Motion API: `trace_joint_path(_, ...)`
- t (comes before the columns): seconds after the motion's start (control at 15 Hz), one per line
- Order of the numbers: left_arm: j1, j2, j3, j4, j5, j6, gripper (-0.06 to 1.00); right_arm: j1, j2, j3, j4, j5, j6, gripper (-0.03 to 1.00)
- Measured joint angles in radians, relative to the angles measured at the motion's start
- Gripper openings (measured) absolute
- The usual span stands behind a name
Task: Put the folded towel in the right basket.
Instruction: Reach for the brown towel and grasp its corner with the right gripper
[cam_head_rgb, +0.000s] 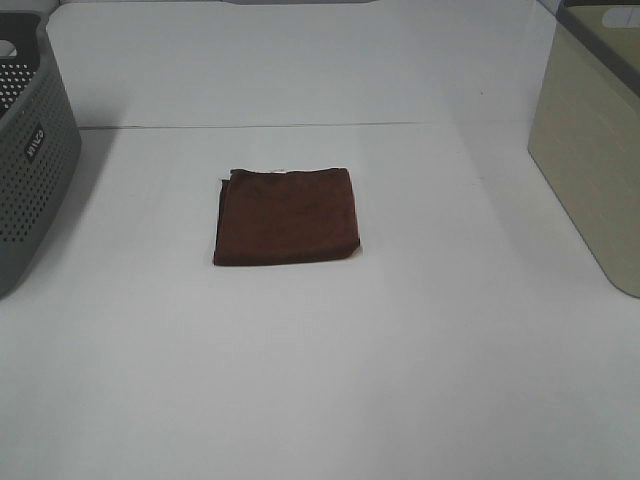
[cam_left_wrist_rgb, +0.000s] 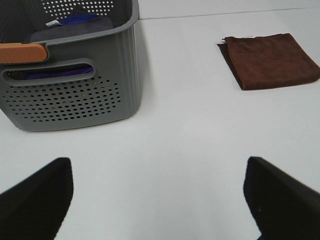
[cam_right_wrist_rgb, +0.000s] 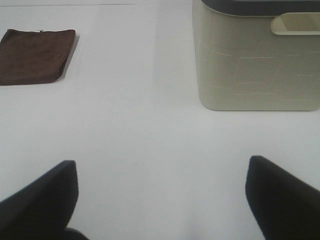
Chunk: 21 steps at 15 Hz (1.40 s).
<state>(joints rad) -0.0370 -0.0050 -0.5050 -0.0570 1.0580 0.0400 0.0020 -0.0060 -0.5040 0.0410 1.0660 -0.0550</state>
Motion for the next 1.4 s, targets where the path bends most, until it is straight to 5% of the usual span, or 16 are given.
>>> trace_joint_path(1.4, 0.000, 0.000, 0.000, 0.000, 0.000, 0.000, 0.88, 0.000, 0.000, 0.000, 0.001, 0.000, 0.000, 0.85)
